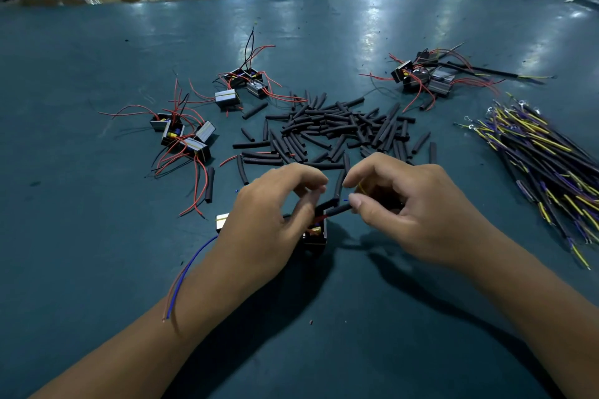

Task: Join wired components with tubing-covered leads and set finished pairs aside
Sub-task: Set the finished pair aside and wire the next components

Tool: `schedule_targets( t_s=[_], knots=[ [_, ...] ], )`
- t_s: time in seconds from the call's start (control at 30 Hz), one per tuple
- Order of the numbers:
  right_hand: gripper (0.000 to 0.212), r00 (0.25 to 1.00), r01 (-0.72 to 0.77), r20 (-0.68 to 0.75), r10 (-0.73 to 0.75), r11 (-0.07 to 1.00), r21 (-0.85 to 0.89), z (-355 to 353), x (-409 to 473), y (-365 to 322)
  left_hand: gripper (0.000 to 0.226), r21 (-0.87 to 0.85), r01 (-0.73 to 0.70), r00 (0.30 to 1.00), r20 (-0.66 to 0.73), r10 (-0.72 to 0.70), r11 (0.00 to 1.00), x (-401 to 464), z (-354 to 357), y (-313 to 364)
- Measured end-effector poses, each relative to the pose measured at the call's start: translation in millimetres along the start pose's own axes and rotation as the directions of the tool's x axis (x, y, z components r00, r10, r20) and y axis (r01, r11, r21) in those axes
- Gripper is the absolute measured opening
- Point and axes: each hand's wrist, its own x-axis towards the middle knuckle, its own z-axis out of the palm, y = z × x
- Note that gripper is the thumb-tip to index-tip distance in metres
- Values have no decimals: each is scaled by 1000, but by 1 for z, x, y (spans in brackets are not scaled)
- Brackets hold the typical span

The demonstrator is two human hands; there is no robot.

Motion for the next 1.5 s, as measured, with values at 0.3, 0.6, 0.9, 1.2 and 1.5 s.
schedule_targets(
  t_s=[0.3,0.6,0.9,1.2,1.5],
  knots=[
    [11,999,42,-28,-43,997,-59,2,2,1,16,-3,58,983,174,-56,998,4,-3,-3],
    [6,997,63,-40,-67,994,-90,4,2,-1,14,-21,51,986,157,-47,998,3,-2,1],
    [6,992,70,-98,-78,994,-84,11,3,-3,6,-103,62,988,145,-46,993,2,0,1],
    [11,992,-4,-130,5,1000,6,14,0,-4,9,-67,5,995,102,2,998,3,-2,3],
    [11,985,-25,-168,29,999,28,17,-1,-4,9,-39,20,982,188,-12,999,4,-5,2]
  ],
)
